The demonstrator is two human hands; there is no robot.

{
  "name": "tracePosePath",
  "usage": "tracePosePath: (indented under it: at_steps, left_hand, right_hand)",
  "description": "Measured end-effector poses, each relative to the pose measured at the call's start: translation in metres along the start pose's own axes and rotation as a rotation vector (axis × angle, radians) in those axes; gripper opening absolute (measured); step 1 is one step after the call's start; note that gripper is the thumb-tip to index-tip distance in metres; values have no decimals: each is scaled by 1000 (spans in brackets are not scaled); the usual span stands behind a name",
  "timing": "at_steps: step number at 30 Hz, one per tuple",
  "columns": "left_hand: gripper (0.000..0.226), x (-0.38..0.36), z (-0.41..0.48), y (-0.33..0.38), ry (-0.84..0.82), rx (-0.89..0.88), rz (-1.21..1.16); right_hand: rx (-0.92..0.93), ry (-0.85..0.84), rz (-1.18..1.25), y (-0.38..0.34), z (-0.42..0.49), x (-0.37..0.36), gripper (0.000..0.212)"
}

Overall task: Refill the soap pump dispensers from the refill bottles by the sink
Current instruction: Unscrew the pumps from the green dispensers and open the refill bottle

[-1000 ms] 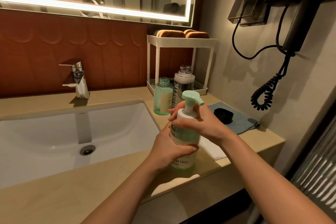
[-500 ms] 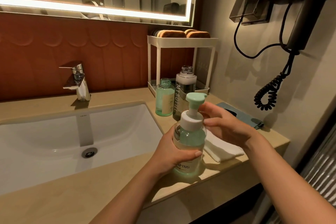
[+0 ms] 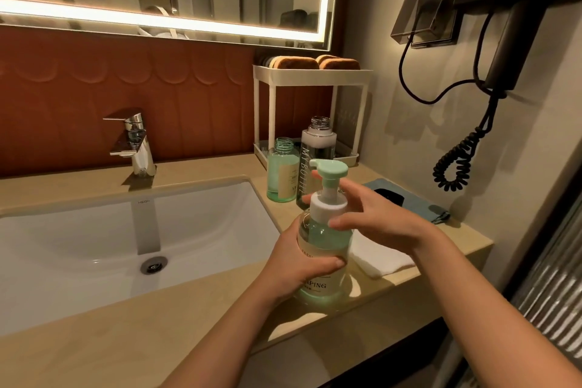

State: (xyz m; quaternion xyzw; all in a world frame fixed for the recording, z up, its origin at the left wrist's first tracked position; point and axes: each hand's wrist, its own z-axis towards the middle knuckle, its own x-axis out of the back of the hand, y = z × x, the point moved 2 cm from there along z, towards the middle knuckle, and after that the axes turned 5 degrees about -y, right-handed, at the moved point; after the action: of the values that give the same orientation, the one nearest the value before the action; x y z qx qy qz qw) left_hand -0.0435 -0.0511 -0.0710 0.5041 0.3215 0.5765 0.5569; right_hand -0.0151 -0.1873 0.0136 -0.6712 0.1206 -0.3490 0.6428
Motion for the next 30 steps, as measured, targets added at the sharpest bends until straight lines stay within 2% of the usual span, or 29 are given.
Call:
tracePosePath:
  at_steps: [2,6,8,10,12,15,18,21,22,24,26,28,30]
  left_hand:
    - [77,0,0,0,-7,0,1]
    - [74,1,3,-1,-5,-3,61]
    - [74,0,2,-3,-5,10,59]
    - [75,0,1,-3,13,19,27]
    - [76,0,0,-1,19,13,11]
    - [81,0,1,1,2,8,6]
    - [80,-1,1,0,-16,3,23]
    - [76,0,0,0,6,21,31]
    - [75,0,0,-1,14,26,18]
    - [75,-1,0,-1,25,20,-7]
    - [78,-1,0,0,24,14,-10]
    - [81,-1,0,-1,6,3,10]
    - [78,-1,1,-1,0,4,32]
  right_hand:
    - [-35,16,-83,-1,-1,-3,68]
    - [46,376,-343,-7,1,-17,68]
    - [75,434,-403,-9,2,-19,64]
    - [71,355,-393,-9,0,-13,56]
    - [63,199,-286,-8,-4,-6,49]
    - [10,75,-279,-9,-9,-3,61]
    - [-14,260,-392,-7,-5,-9,71]
    - [67,453,-467,-9,-2,-17,62]
    - [90,431,-466,-9,-2,-16,57]
    - [98,273,-340,-9,-6,-10,51]
    - [40,121,-266,-10,-11,-6,59]
    - [-10,157,-372,-8,-12,-7,61]
    - [6,335,-469,-8,-8,-14,62]
